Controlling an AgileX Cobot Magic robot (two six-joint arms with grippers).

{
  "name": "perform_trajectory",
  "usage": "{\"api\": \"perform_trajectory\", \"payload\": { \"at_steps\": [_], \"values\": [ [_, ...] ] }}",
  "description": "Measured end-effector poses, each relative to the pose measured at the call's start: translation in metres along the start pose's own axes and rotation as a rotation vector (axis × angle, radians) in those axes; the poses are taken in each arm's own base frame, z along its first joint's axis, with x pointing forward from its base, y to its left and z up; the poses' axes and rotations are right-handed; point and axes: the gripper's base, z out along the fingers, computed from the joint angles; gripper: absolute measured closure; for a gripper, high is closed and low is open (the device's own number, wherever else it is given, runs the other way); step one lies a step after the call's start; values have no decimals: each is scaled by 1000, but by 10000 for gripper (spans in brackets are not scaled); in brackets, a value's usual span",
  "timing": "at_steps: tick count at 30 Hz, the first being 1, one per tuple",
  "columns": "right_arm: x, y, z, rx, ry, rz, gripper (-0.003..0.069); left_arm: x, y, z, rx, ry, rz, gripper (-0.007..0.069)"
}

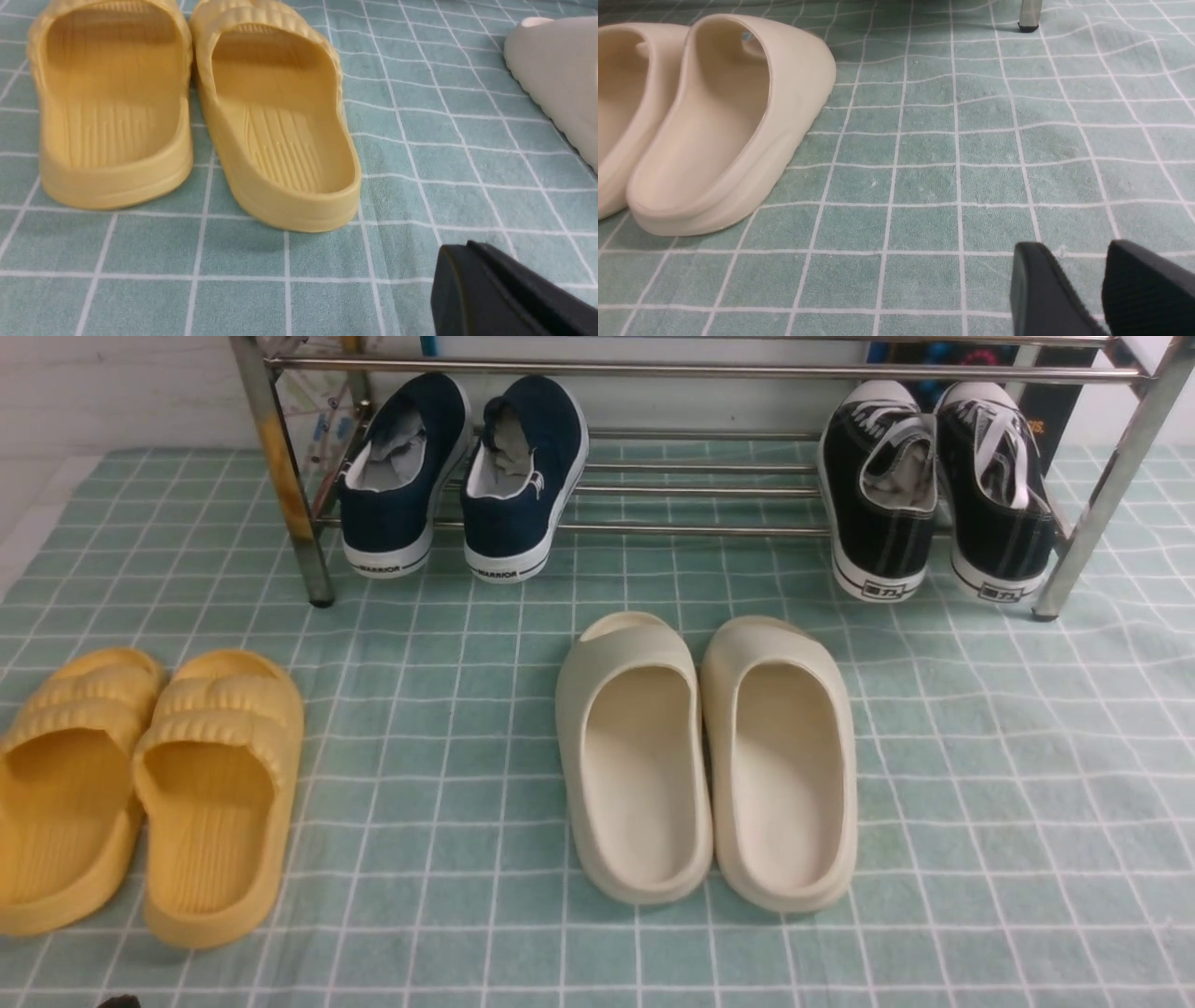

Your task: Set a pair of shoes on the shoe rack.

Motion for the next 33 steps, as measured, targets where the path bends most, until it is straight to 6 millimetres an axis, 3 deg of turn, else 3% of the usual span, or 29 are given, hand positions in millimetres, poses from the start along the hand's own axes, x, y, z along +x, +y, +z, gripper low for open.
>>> {"api": "perform_trajectory", "payload": {
  "at_steps": [33],
  "values": [
    [0,0,0,0,0,0,419,0,0,0,4,2,2,628]
  ]
}}
